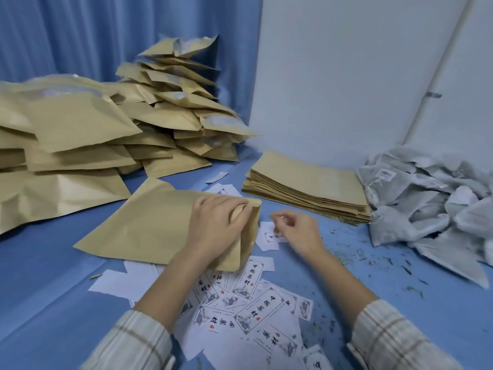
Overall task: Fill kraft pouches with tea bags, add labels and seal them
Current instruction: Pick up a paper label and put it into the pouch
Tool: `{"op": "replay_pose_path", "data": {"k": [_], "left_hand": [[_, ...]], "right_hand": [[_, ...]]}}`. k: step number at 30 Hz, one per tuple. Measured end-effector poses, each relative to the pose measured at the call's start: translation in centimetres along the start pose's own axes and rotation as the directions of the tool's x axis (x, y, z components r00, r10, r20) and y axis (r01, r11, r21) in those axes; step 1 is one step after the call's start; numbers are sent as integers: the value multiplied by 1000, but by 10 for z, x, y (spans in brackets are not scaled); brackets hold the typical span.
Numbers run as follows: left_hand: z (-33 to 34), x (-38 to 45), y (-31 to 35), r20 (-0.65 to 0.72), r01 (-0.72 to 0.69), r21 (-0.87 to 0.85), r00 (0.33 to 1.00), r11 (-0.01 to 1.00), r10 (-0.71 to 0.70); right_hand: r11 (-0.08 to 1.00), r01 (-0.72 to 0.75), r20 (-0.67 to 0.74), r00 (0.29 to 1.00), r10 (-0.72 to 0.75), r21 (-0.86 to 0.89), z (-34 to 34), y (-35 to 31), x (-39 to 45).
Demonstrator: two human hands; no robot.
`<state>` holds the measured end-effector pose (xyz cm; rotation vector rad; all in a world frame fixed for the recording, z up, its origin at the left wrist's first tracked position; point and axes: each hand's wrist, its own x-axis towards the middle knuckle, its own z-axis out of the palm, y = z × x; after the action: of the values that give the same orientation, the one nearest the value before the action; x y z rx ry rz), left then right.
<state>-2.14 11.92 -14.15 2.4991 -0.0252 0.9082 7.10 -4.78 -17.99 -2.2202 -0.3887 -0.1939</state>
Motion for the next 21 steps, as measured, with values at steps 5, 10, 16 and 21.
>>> {"op": "replay_pose_path", "data": {"k": [5,10,16,21], "left_hand": [[11,11,9,0,37,1,999,999,-37],[11,19,17,9,73,-16,997,997,-73],[-2,31,26,43,199,-180,980,963,-194],[-15,40,53,129,218,-465,976,858,-178]], "right_hand": [[844,-266,-64,961,268,-466,-20,51,16],[959,-274,-155,947,282,72,-28,45,14],[901,140,-15,989,-147,410,-63,12,-17],[820,565,51,820,-570,91,-61,-52,-19]]}}
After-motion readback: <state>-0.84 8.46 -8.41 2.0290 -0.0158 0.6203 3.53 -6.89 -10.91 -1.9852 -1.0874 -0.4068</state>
